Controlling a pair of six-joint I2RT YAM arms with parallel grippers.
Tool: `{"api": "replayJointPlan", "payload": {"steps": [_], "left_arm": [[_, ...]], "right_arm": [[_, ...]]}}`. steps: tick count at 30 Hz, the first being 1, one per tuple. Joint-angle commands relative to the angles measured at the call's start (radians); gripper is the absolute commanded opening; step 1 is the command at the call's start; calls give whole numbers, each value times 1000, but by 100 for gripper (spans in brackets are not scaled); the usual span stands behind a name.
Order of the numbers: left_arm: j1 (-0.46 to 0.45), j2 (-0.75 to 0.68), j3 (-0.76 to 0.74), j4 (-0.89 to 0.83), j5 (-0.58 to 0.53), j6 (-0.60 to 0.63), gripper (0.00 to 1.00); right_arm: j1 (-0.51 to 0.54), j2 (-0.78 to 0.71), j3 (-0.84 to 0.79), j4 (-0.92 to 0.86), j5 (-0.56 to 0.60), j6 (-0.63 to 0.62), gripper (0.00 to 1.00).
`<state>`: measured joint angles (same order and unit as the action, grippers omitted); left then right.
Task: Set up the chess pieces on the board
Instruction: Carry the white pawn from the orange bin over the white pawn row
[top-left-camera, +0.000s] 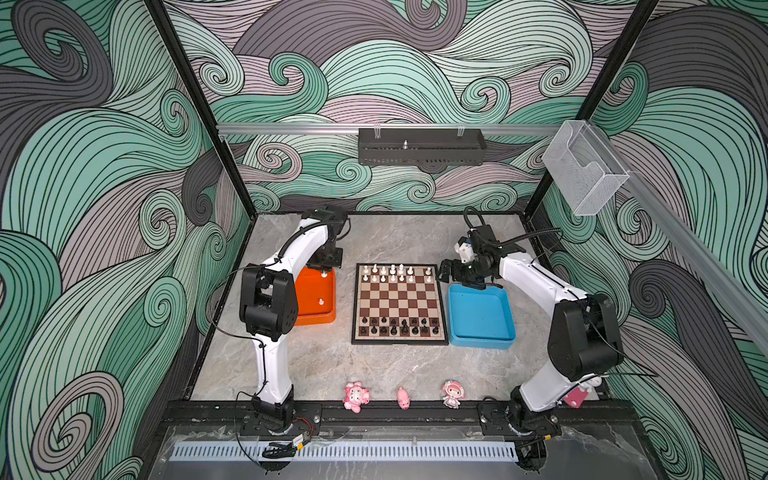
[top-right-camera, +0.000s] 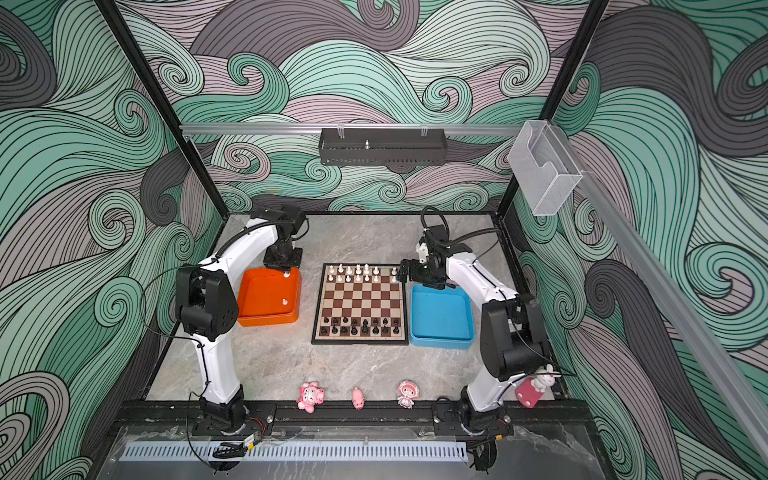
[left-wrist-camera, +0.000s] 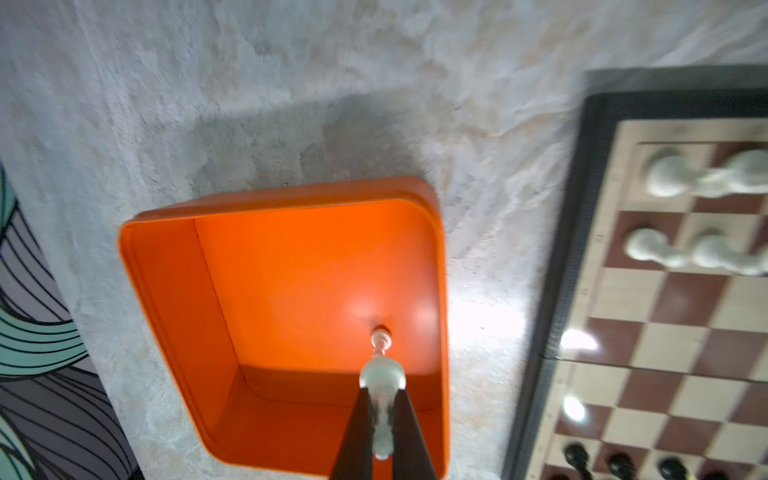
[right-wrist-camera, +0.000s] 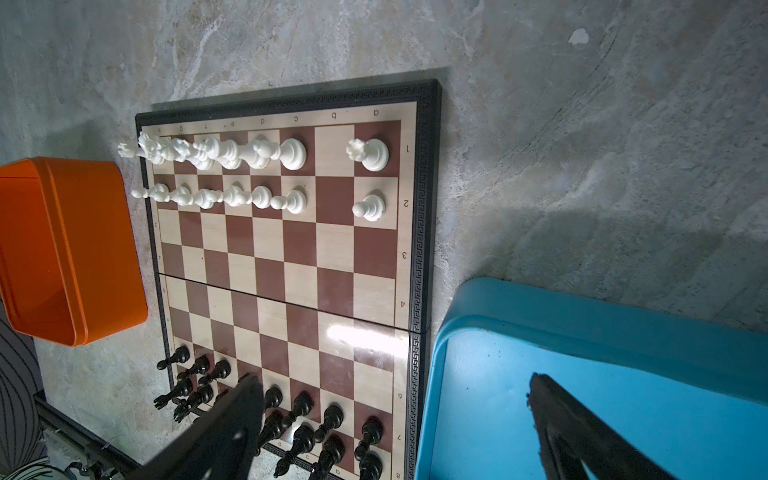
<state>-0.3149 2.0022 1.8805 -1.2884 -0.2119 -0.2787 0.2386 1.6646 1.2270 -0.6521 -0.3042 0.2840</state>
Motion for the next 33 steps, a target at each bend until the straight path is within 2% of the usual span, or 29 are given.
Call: {"api": "replayJointPlan", "payload": {"steps": [1,8,11,15,21,33], "left_arm": [[-83,63,162,-201,-18,-61,2],[-236,252,551,-274,58,-84,0],[-298,316,664,-244,84,-68,0],[-358,340,667,-126,94,-64,0],[-398,388,681,-8,128,-88,0],[-434,466,666,194,159,-93,0]], "right_arm": [[-5,-41,19,-12,-16,-7,99],[-12,-63,5,-11,-18,-5,99],[-17,-71,-2,-11,-18,-5,99],[-22,-86,-13,-12,-17,-1,99],[-33,-100,-26,-13,-17,3,99],[-52,-127,-47,-12,-20,1,99]]}}
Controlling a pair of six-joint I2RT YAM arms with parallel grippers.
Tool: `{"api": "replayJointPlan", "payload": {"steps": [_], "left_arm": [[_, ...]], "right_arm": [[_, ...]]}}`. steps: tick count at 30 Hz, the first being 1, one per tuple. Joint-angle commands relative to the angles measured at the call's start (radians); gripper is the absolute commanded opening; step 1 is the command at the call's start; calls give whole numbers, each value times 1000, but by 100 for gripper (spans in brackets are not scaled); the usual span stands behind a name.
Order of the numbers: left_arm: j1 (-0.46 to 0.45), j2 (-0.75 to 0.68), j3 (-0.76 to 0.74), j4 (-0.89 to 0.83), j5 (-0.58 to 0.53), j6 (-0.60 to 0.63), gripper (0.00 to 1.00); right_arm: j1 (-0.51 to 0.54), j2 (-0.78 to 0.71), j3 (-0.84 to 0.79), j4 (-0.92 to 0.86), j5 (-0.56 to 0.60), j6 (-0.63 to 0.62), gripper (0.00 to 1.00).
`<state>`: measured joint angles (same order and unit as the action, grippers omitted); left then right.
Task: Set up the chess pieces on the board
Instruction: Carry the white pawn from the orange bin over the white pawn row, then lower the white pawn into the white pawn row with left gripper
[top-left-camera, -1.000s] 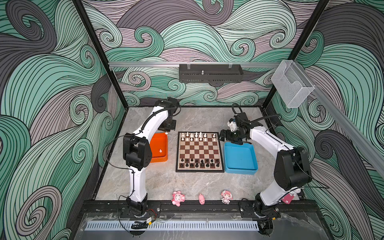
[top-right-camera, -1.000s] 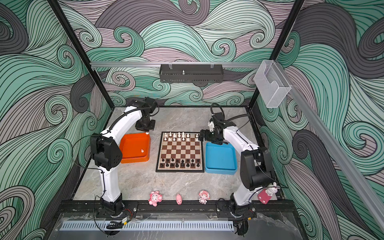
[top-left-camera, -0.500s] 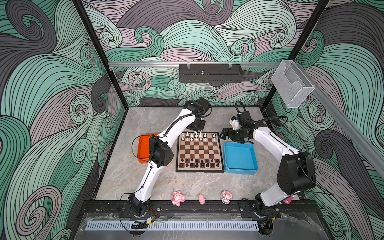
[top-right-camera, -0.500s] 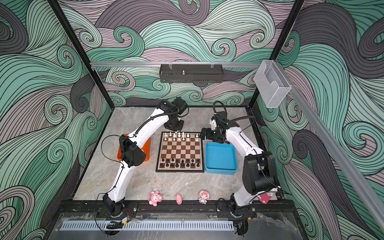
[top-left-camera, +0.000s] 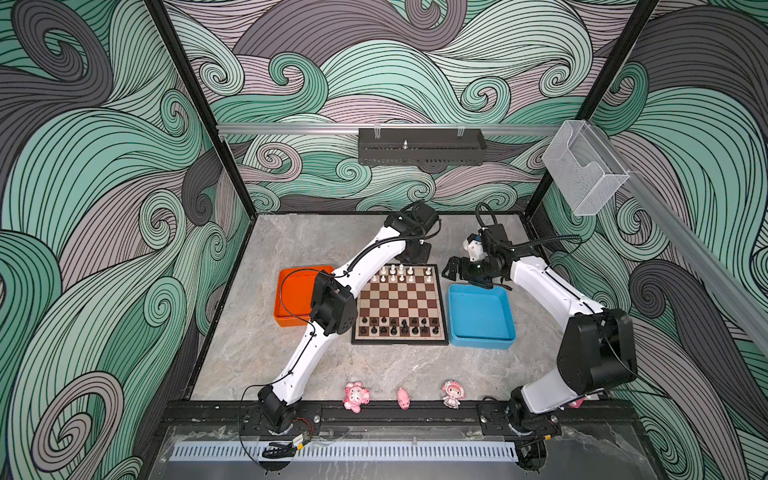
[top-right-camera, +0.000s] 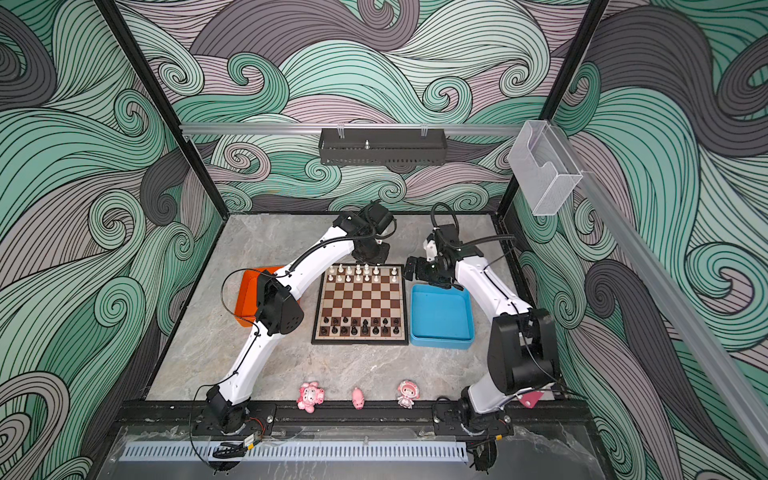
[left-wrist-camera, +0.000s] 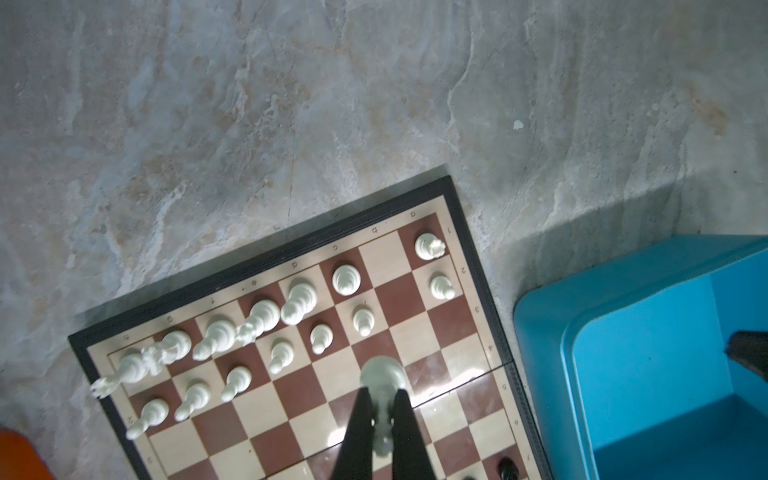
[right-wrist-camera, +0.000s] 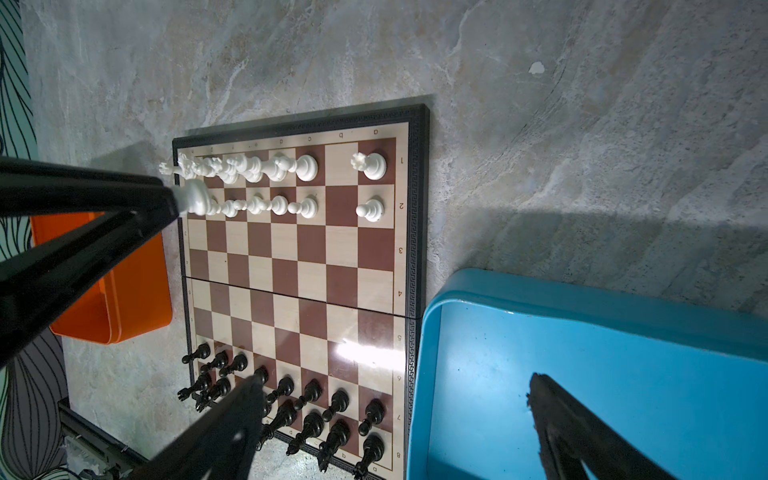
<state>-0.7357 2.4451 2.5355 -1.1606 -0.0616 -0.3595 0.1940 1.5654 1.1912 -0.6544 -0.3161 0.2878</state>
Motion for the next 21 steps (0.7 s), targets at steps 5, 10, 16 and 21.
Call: {"api": "replayJointPlan", "payload": {"steps": [5,10,16,21], "left_arm": [[-17,58,8,119,11,1,0],[-23,97,6,149,0,20,0],[-23,139,9,166,-19,34,0],[-24,168,12,171,-37,41,0]], "right_arm": [[-19,-39,-22,-9,-12,-7,99],[-30,-44,-30,-9,-18,-12,99],[-41,-51,-38,-10,-21,-15,99],[-48,-53,-42,-8,-28,-17,99]]}}
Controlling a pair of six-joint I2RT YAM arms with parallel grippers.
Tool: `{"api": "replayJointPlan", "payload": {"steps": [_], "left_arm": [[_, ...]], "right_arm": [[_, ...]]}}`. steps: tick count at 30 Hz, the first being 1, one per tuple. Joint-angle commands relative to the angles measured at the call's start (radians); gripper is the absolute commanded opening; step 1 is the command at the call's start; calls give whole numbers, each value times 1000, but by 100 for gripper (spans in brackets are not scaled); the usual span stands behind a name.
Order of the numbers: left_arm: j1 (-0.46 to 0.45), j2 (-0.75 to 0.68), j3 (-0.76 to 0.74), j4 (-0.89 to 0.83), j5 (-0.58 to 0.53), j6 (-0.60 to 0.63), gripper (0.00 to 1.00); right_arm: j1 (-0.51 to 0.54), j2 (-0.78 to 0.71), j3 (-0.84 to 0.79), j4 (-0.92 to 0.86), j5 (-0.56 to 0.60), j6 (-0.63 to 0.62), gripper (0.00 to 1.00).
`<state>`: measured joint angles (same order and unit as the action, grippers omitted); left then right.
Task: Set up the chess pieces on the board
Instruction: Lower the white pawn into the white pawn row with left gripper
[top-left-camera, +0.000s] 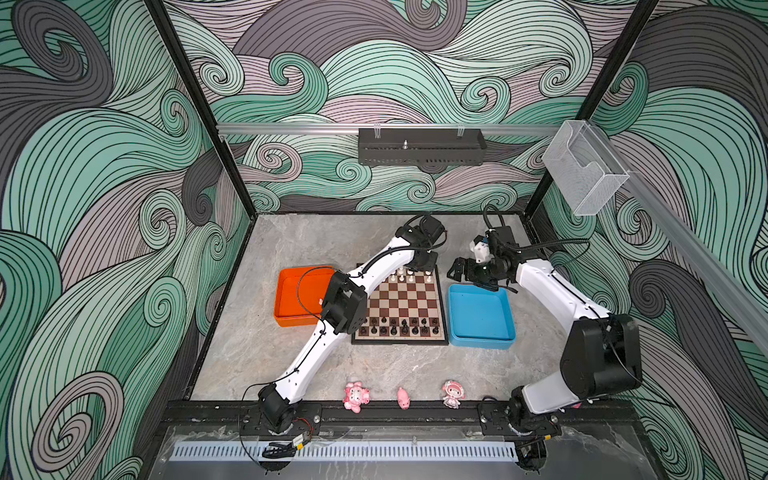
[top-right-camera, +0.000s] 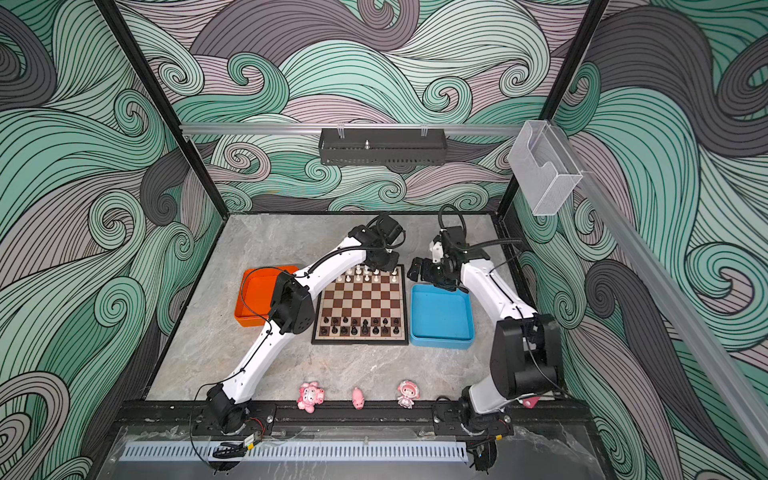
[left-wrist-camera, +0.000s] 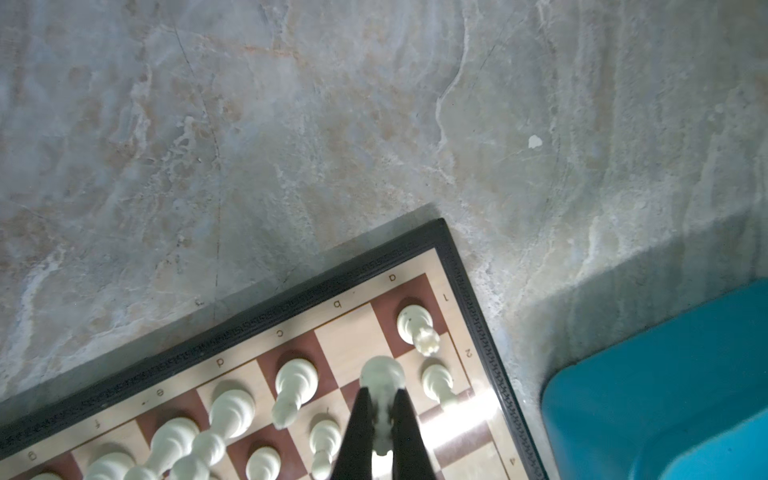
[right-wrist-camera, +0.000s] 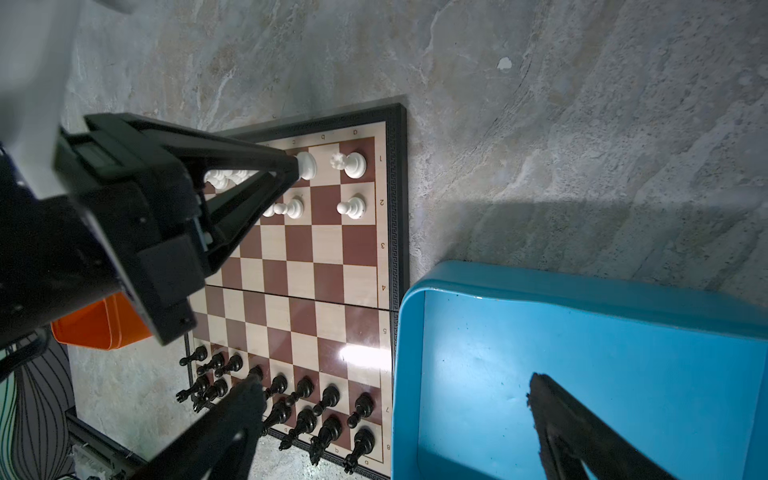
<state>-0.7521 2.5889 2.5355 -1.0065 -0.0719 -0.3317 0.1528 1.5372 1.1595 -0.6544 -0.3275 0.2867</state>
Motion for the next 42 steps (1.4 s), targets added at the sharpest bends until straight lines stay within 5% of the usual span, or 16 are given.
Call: {"api": "replayJointPlan", "payload": {"steps": [1,42], "left_arm": [[-6,29,13,18,-28,13,0],[2,72,20,-18,-74,27,3]], "right_arm": [[-8,-25,-10,-7,-17,-16,99],[-22,-8,-29,5,-29,-18,99]]}}
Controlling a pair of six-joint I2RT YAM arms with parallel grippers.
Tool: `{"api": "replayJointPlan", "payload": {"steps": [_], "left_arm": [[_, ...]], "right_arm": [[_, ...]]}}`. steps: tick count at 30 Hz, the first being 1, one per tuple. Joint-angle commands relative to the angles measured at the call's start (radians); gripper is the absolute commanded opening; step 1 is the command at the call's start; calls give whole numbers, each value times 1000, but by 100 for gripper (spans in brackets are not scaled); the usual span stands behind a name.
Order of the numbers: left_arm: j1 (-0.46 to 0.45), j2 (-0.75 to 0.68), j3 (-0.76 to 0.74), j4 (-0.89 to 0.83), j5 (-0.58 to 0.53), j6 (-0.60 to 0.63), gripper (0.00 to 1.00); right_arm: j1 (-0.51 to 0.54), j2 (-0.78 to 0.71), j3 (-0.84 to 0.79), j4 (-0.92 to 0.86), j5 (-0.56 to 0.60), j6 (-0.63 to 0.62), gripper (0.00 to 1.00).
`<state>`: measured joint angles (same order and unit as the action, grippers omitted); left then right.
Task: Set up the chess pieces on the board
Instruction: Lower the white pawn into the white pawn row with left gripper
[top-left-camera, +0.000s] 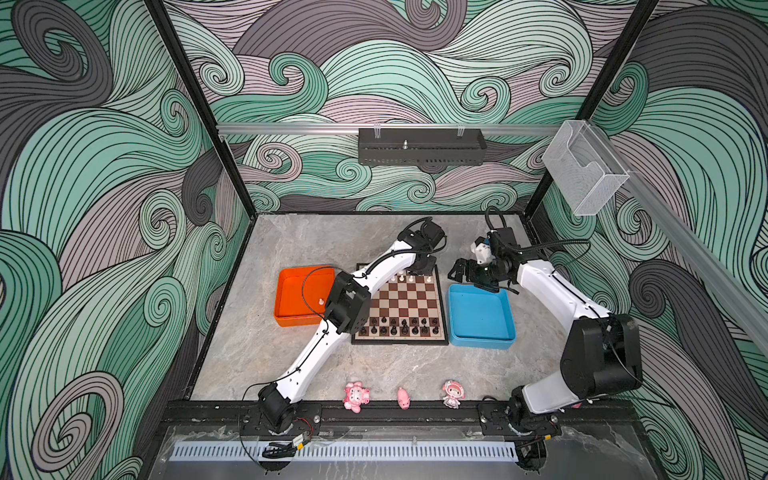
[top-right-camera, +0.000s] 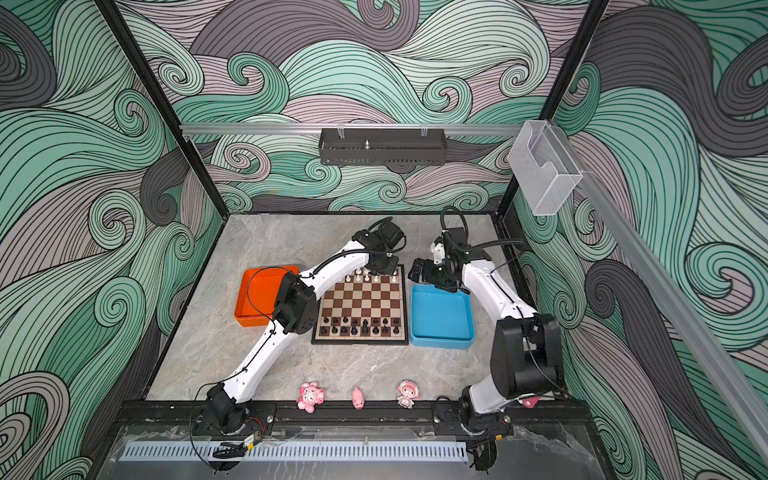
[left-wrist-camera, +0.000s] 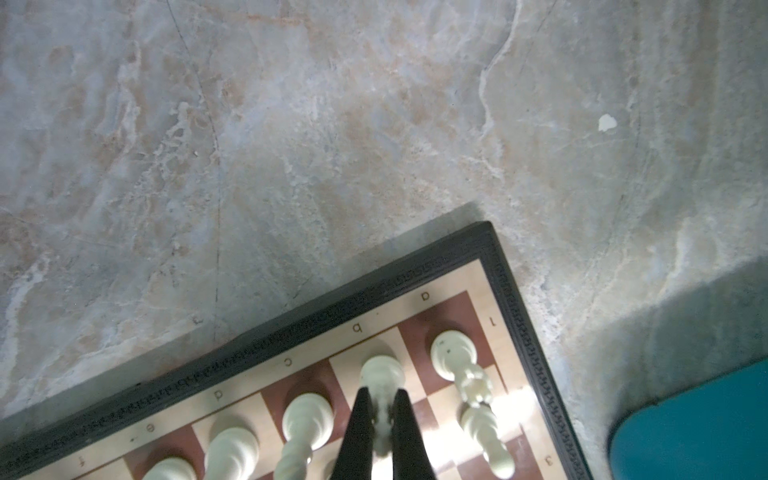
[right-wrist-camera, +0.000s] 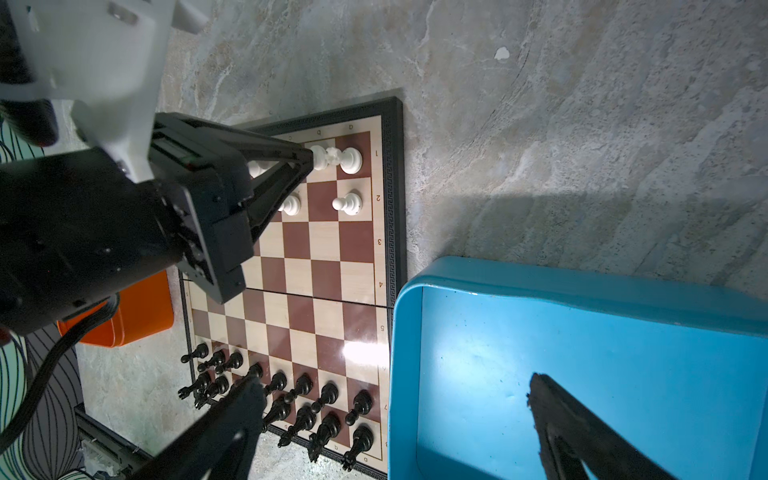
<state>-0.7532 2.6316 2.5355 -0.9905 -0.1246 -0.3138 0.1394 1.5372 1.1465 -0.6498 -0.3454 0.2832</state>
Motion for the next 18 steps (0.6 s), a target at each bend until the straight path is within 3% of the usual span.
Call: {"api": "replayJointPlan", "payload": {"steps": [1,18], "left_arm": [[3,30,20,-34,-20,8,3],[2,20,9,-62,-14,-2,3]], "right_arm": [[-8,-8,-16,2,-12,-15,99],[-9,-12,-24,4,-15,-13,99]]}}
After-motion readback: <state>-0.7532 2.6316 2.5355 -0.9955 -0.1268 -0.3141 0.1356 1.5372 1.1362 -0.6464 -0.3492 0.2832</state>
